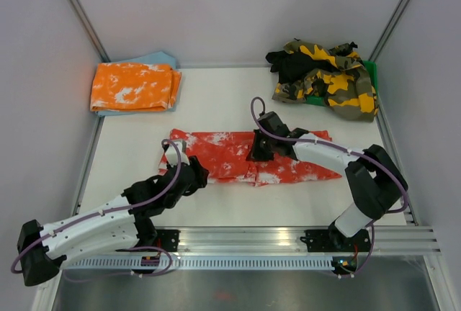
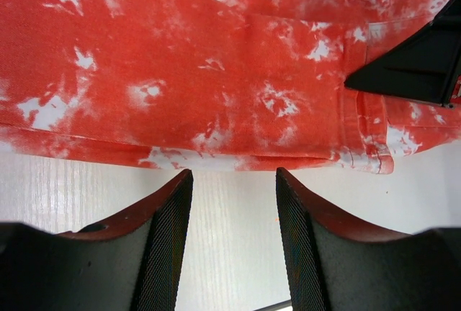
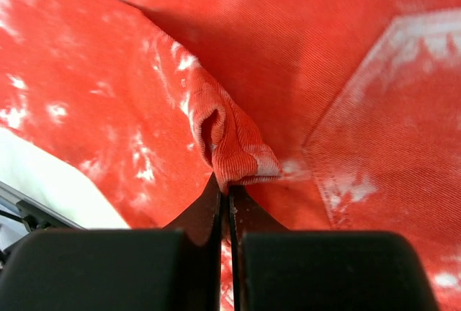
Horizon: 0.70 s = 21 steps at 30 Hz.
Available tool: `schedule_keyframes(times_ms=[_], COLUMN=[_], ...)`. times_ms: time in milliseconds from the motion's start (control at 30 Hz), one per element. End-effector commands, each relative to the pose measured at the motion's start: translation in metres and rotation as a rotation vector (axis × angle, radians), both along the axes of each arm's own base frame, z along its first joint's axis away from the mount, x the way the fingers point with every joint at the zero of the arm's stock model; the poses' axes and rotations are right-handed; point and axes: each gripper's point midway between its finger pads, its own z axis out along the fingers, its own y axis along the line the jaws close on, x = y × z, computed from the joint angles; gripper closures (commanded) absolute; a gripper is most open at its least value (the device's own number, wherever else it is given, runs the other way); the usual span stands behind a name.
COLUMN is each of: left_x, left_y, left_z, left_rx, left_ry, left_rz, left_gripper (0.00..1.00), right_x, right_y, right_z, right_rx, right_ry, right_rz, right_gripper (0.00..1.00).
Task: Fold and stack the trousers
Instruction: Fold the trousers
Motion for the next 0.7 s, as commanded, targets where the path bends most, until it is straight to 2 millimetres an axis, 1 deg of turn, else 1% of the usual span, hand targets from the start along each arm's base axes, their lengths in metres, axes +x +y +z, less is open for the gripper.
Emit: schedule_keyframes(times_ms=[0, 33, 67, 133, 200, 300, 367, 400, 433, 500, 533, 600, 667], left_x=[0.004, 0.005, 0.005, 0.005, 0.006, 0.006, 0.006, 0.006, 0.006, 0.006, 0.006, 0.005, 0.005], left_y=[0.008, 0.008, 0.008, 0.008, 0.008, 0.009, 0.011, 0.012, 0.013, 0.024, 0.027, 0.039, 0.046], left_z=[0.008, 0.008, 0.007, 0.007, 0.007, 0.010, 0.010, 0.011, 0.011, 0.011, 0.011, 0.012, 0.014], left_rx=[-0.022, -0.024, -0.022, -0.021, -0.019, -0.018, -0.015, -0.013, -0.022, -0.017, -0.038, -0.042, -0.070], left_ry=[-0.026, -0.027, -0.028, -0.028, -0.029, -0.036, -0.040, -0.041, -0.041, -0.040, -0.035, -0.044, -0.049], left_rz=[0.051, 0.053, 0.054, 0.053, 0.051, 0.051, 0.057, 0.061, 0.073, 0.116, 0.145, 0.193, 0.245], left_gripper=[0.44, 0.44, 0.44, 0.44, 0.44, 0.44, 0.44, 0.43, 0.43, 0.43, 0.42, 0.40, 0.38], right_x=[0.020, 0.025, 0.026, 0.029, 0.031, 0.041, 0.055, 0.064, 0.068, 0.074, 0.081, 0.089, 0.092], right_y=[0.006, 0.008, 0.010, 0.013, 0.017, 0.025, 0.032, 0.038, 0.042, 0.047, 0.054, 0.058, 0.058], right_z=[0.045, 0.056, 0.061, 0.068, 0.068, 0.077, 0.093, 0.112, 0.115, 0.132, 0.152, 0.171, 0.168], right_rx=[-0.024, -0.016, -0.011, 0.000, 0.007, 0.022, 0.028, 0.037, 0.035, 0.046, 0.065, 0.081, 0.066], right_ry=[-0.107, -0.134, -0.146, -0.156, -0.156, -0.197, -0.248, -0.295, -0.305, -0.334, -0.377, -0.422, -0.423], right_rz=[0.014, 0.014, 0.019, 0.022, 0.022, 0.037, 0.046, 0.067, 0.081, 0.099, 0.115, 0.119, 0.122], right_gripper=[0.99, 0.99, 0.98, 0.98, 1.00, 1.00, 1.00, 1.00, 1.00, 1.00, 1.00, 1.00, 1.00])
